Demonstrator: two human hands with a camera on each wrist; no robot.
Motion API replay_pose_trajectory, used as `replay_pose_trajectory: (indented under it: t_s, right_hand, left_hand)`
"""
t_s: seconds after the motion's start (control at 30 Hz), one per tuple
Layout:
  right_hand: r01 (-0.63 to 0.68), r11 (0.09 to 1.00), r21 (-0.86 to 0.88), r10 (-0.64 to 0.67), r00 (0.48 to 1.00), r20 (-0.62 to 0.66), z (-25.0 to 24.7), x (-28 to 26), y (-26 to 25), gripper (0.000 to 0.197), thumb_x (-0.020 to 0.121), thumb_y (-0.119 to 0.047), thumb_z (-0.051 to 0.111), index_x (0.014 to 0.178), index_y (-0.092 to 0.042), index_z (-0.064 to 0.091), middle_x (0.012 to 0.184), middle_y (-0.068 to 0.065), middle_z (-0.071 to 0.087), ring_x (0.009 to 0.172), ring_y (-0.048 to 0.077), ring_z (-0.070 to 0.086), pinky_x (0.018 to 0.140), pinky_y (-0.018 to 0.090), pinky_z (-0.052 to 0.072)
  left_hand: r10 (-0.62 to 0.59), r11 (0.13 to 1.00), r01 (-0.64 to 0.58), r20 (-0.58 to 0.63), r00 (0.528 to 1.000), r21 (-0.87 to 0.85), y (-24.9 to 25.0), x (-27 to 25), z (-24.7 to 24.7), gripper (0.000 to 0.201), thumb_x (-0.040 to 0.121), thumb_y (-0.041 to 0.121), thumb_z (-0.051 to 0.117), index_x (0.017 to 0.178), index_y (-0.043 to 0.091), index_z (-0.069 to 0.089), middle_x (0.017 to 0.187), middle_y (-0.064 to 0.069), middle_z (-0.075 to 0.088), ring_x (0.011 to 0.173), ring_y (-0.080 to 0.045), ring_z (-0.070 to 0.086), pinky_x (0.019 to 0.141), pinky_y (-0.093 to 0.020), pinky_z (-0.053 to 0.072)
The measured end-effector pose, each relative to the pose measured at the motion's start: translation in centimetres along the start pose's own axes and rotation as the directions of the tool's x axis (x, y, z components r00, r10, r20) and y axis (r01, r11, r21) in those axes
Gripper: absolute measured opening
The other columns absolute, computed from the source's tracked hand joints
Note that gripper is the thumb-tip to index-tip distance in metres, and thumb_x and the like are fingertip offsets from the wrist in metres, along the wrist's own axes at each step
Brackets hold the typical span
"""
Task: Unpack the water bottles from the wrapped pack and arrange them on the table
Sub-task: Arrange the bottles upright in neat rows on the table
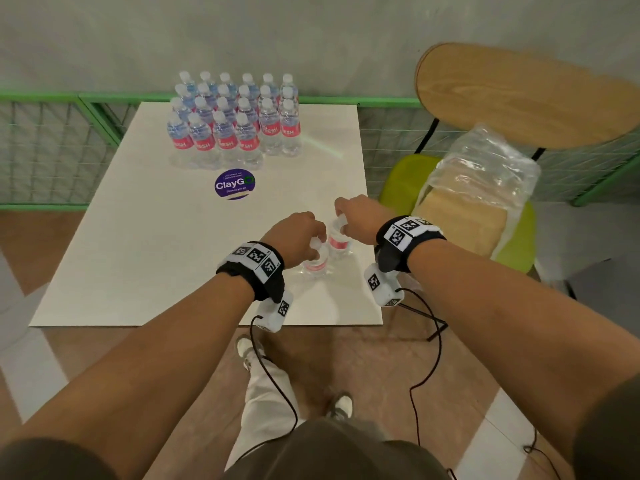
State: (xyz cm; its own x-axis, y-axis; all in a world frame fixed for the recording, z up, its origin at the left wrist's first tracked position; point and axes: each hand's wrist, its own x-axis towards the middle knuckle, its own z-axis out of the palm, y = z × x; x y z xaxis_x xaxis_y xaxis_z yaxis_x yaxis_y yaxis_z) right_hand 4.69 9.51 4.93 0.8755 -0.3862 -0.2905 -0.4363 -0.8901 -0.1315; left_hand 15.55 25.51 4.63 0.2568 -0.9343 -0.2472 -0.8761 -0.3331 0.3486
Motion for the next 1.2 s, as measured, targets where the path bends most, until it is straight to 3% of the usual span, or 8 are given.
replay_pose_trajectory:
  t_s: [0.2,0.37,0.5,0.7,0.9,1.2]
  right_hand:
    - [0.037,0.998,0.057,-0.036,0.999,-0.007,-0.2,0.9,0.7,0.025,0.089,-0.021,0.059,0.112,-0.015,0.05,0.097,0.01,0.059,0.082,0.029,0.057,0.064,0.034,0.044]
    - [0.044,0.989,0.142,-0.039,0.998,-0.04,-2.9,4.1,0.9,0.026,0.088,-0.023,0.063,0.111,-0.017,0.055,0.095,0.006,0.056,0.082,0.028,0.058,0.064,0.033,0.047]
    - [0.044,0.978,0.204,-0.023,0.994,-0.105,-5.8,9.5,0.6,0.021,0.087,-0.024,0.063,0.106,-0.02,0.055,0.096,0.007,0.061,0.081,0.028,0.059,0.067,0.037,0.051]
    - [0.008,0.979,0.204,0.023,0.988,-0.15,-8.0,18.7,-0.5,0.024,0.091,-0.025,0.059,0.114,-0.02,0.054,0.104,0.008,0.06,0.084,0.025,0.054,0.068,0.032,0.04]
    - [-0.02,0.987,0.159,0.039,0.993,-0.114,-8.6,27.3,-0.6,0.035,0.092,-0.022,0.057,0.126,-0.02,0.051,0.114,0.011,0.06,0.102,0.032,0.058,0.084,0.041,0.05]
    - [0.0,0.992,0.126,0.014,0.993,-0.115,-9.2,31.9,-0.3,0.032,0.092,-0.022,0.055,0.124,-0.02,0.053,0.109,0.01,0.059,0.098,0.032,0.059,0.083,0.042,0.05]
  left_hand:
    - [-0.01,1.0,0.009,-0.026,1.0,-0.012,-1.7,0.6,-1.0,0.025,0.08,0.023,0.075,0.105,0.02,0.07,0.095,-0.001,0.054,0.087,-0.022,0.055,0.071,-0.029,0.041]
    - [-0.01,1.0,0.009,-0.077,0.997,-0.011,-5.0,2.4,-5.4,0.024,0.082,0.026,0.074,0.104,0.019,0.07,0.095,-0.003,0.058,0.084,-0.021,0.054,0.071,-0.029,0.04]
    - [-0.03,0.999,0.032,-0.117,0.993,0.015,-8.9,6.1,-9.9,0.025,0.083,0.023,0.075,0.107,0.018,0.07,0.099,-0.002,0.059,0.089,-0.019,0.053,0.074,-0.028,0.04]
    - [-0.026,0.992,0.037,-0.093,0.995,0.121,-15.1,13.4,-13.4,0.028,0.083,0.023,0.074,0.111,0.019,0.07,0.106,-0.005,0.058,0.099,-0.027,0.058,0.08,-0.034,0.044]
    - [0.004,0.983,0.013,-0.095,0.995,0.184,-19.9,20.4,-15.4,0.03,0.086,0.026,0.07,0.115,0.022,0.067,0.11,-0.003,0.058,0.1,-0.028,0.059,0.089,-0.038,0.041]
    - [0.054,0.987,-0.041,-0.076,0.996,0.158,-22.9,25.7,-17.0,0.029,0.085,0.021,0.071,0.114,0.021,0.069,0.111,-0.004,0.061,0.102,-0.027,0.06,0.09,-0.037,0.047]
